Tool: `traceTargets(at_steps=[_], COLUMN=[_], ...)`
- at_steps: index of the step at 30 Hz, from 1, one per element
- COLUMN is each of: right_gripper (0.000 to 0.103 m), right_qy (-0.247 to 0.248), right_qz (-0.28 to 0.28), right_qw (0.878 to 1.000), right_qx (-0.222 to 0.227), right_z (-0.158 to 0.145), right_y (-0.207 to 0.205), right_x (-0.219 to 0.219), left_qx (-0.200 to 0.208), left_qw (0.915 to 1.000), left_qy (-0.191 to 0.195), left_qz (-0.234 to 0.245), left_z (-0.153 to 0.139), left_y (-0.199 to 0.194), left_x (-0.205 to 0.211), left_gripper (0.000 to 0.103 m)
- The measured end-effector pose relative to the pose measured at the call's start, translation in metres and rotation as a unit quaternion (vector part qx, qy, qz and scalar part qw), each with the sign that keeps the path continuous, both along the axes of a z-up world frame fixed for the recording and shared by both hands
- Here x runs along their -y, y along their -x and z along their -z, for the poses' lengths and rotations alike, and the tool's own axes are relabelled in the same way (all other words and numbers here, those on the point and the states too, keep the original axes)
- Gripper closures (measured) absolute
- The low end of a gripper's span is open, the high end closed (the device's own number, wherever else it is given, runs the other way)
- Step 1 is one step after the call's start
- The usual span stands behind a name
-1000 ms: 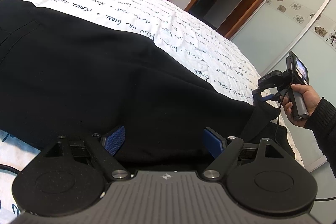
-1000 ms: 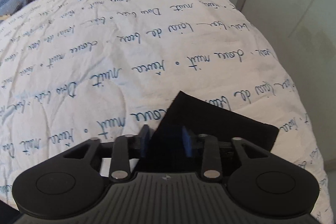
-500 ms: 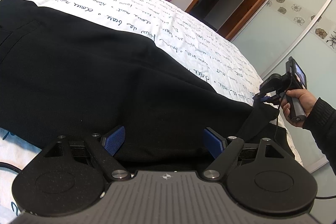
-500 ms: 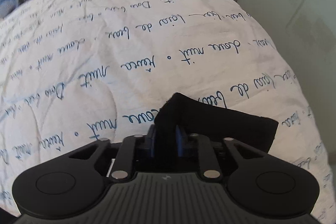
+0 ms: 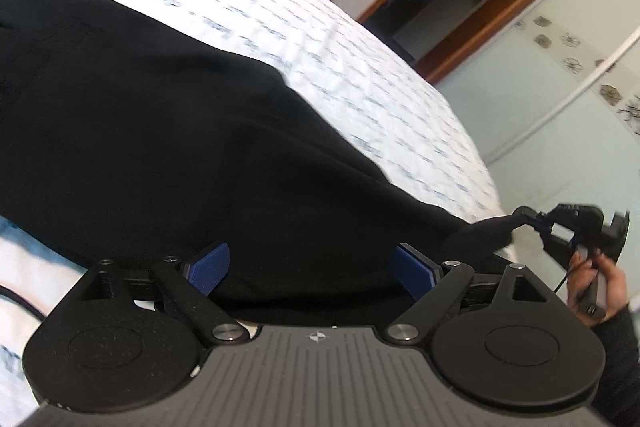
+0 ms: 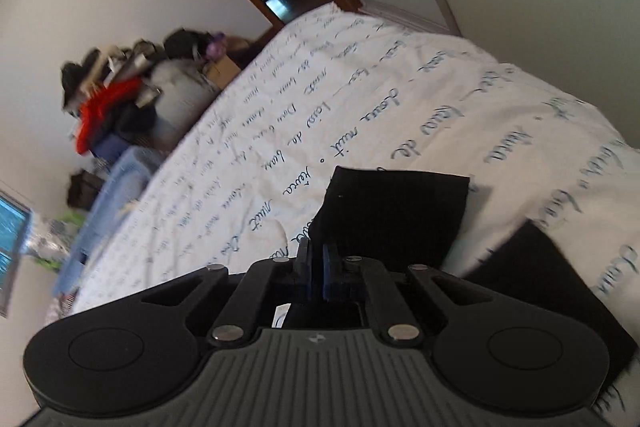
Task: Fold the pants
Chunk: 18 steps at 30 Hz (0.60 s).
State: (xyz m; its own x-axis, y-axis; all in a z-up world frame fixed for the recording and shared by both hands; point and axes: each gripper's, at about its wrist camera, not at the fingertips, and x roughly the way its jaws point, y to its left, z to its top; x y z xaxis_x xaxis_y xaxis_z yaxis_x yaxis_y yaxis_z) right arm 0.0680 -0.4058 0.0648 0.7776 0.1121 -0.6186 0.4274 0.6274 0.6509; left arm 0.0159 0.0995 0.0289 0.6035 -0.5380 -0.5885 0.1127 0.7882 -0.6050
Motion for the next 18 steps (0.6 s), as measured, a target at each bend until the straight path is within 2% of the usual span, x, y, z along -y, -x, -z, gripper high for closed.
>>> traceTargets(at_steps=[4, 6, 11, 14, 18], right_gripper=[0.099, 0.099, 0.099, 0.099, 0.099], right_qy=[-0.056, -0.084, -0.139, -0.151, -0.165], right_qz=[0.030, 0.051, 0.075, 0.067, 0.047], right_qw=[0.997, 0.994, 0.986, 0.984, 0.982], right_qx=[0.048, 0.058, 0.060, 0.070, 0.082], right_z=[0.009, 0.026, 0.074, 0.081, 0.084], right_y=[0.059, 0.085, 0.108, 0.104, 0.093], right_x=[0.026, 0.038, 0.056, 0.059, 0.062], left_qx=[0.022, 0.024, -0.042, -0.063, -0.127], left_qw=[0.9989, 0.9974, 0.9884, 0.9816, 0.9734], left_qy=[0.011, 0.040, 0.127, 0.161, 0.184], left_qz=[0.039, 0.054, 0.072, 0.080, 0.050], left_z=[-0.012, -0.013, -0.011, -0.011, 0.006], left_y=[0.003, 0.002, -0.016, -0.024, -0.032], left_x=[0.020, 0.028, 0.060, 0.080, 0.106], left_gripper=[0.012, 0.010, 0.009, 0.009, 0.010])
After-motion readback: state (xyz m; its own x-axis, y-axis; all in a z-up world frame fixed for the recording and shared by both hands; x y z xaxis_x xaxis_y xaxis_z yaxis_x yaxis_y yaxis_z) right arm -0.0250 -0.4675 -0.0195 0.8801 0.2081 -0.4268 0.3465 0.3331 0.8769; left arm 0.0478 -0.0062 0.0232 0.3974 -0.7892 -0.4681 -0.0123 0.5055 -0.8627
